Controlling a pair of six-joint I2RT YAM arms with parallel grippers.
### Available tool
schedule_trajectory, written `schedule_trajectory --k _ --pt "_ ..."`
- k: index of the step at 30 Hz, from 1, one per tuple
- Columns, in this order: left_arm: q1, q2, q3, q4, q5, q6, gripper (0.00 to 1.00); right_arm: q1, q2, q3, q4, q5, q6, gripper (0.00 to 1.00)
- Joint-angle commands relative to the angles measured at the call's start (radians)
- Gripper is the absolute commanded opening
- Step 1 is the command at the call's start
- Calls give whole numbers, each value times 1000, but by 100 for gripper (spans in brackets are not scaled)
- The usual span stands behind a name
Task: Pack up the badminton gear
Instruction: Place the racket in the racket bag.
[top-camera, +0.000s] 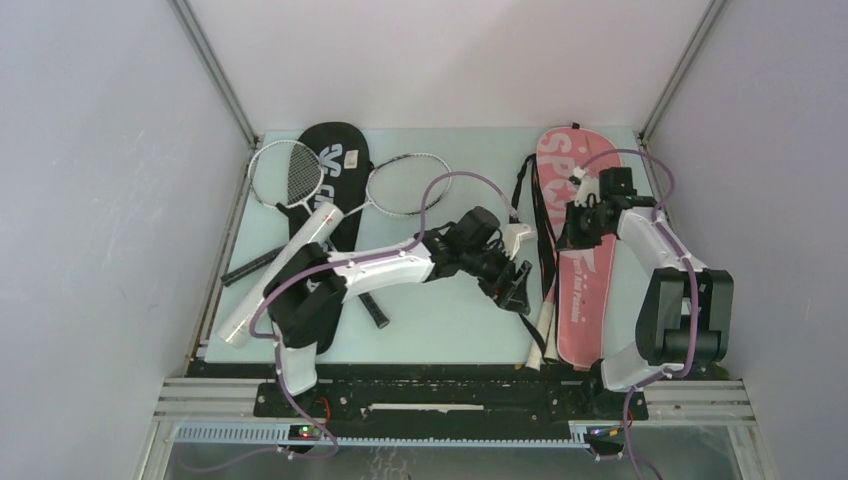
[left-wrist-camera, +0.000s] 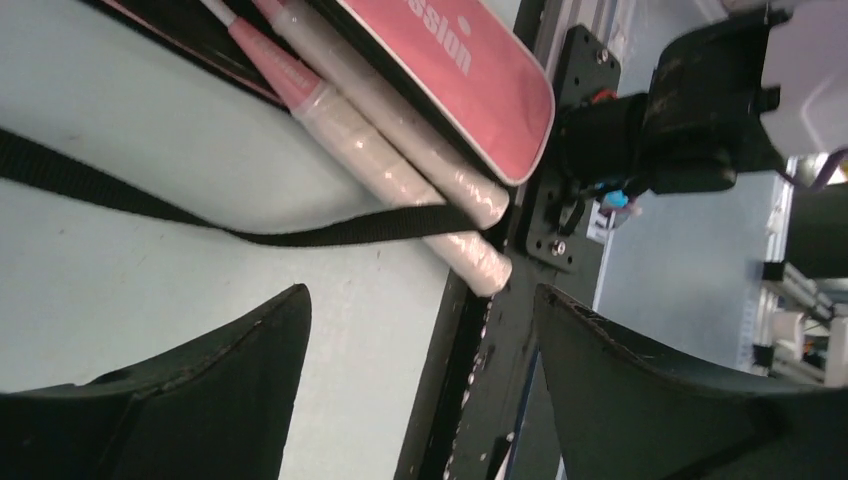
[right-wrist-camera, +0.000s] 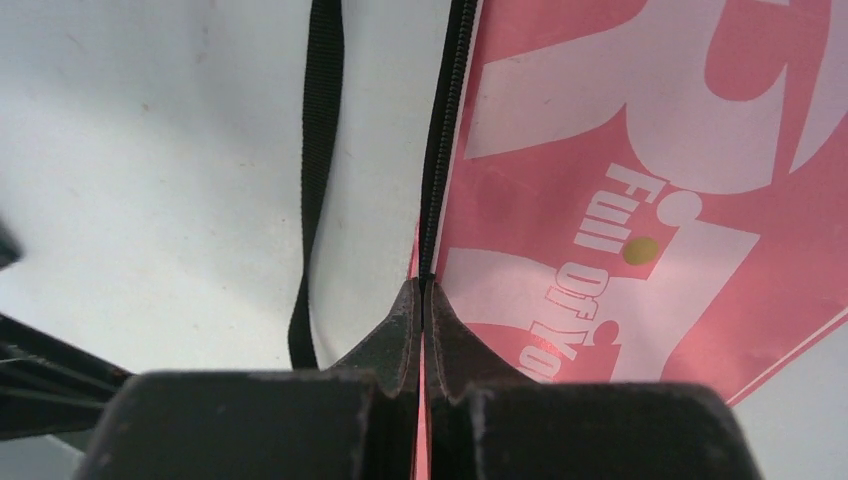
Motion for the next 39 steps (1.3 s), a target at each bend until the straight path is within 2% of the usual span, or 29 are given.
schedule_trajectory --k 1,4,8,12,20,25,34,39 --pt "-41 79 111 107 -13 -158 86 -80 -74 -12 11 -161 22 0" --pt "-60 161 191 118 -22 -182 84 -106 -77 -20 11 -203 20 0" --pt "-79 272 286 111 -16 -232 72 -119 -73 -30 15 -226 20 0" --pt "-103 328 339 83 -51 -240 65 -125 -79 -30 19 -236 20 0" --pt "-121 324 297 33 -185 -209 56 -137 -82 -39 13 -257 10 0" --pt "-137 319 277 11 -245 -192 54 -147 -85 -45 12 -270 5 0" --pt "-143 298 215 32 -255 -188 51 -160 -88 -52 10 -277 -5 0" --pt "-153 309 226 29 -246 -196 59 -161 -87 -52 12 -279 -3 0"
